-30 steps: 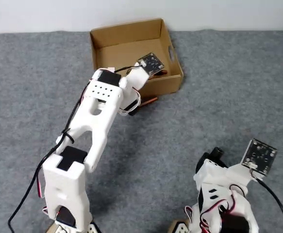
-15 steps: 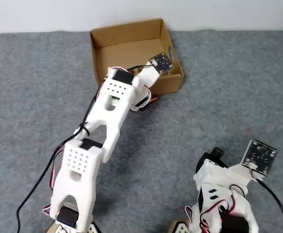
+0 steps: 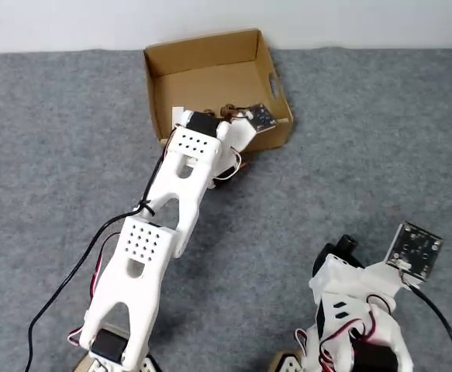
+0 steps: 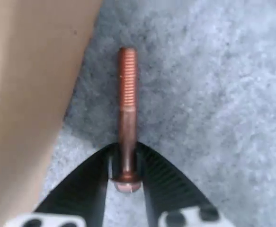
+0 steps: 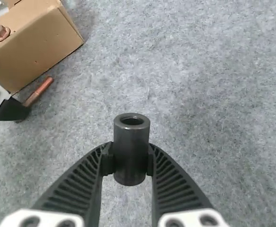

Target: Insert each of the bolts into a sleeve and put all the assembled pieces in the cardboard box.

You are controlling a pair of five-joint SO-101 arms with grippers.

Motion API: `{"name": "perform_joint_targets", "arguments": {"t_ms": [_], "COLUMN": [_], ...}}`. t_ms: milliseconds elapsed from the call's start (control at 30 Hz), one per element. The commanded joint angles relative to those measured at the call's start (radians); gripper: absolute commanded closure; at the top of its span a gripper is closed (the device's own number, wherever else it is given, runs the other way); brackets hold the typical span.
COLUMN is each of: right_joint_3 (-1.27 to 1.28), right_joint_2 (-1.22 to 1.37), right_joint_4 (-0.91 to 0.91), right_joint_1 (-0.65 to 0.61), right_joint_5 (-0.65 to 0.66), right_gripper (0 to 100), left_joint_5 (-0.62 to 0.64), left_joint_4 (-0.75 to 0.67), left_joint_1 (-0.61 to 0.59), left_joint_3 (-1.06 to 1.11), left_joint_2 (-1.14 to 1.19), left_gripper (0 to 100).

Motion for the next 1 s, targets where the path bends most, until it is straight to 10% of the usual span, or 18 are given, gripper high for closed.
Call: {"name": "perform_joint_targets", "arguments": {"t_ms": [0,733,967], "right_joint_3": [-0.003,-0.003,-0.005], "right_joint_2": [-0.002,-0.004,-0.004], "right_joint_4": [-0.033,-0.033,-0.033], "right_joint_1": [0.013,0.013,0.013], "right_joint_5": [0.011,0.011,0.009], "right_gripper": [99.1,99.1,99.1], "left_joint_5": [0.017,0.73,1.278], "left_joint_4": [0.052,0.048,-0.043], "left_joint_1": [0.002,0.061,0.061], "left_joint_3": [-0.002,0.909,1.119], "left_joint_2": [-0.06,-1.031,-1.231], "left_gripper": [100,100,100]}}
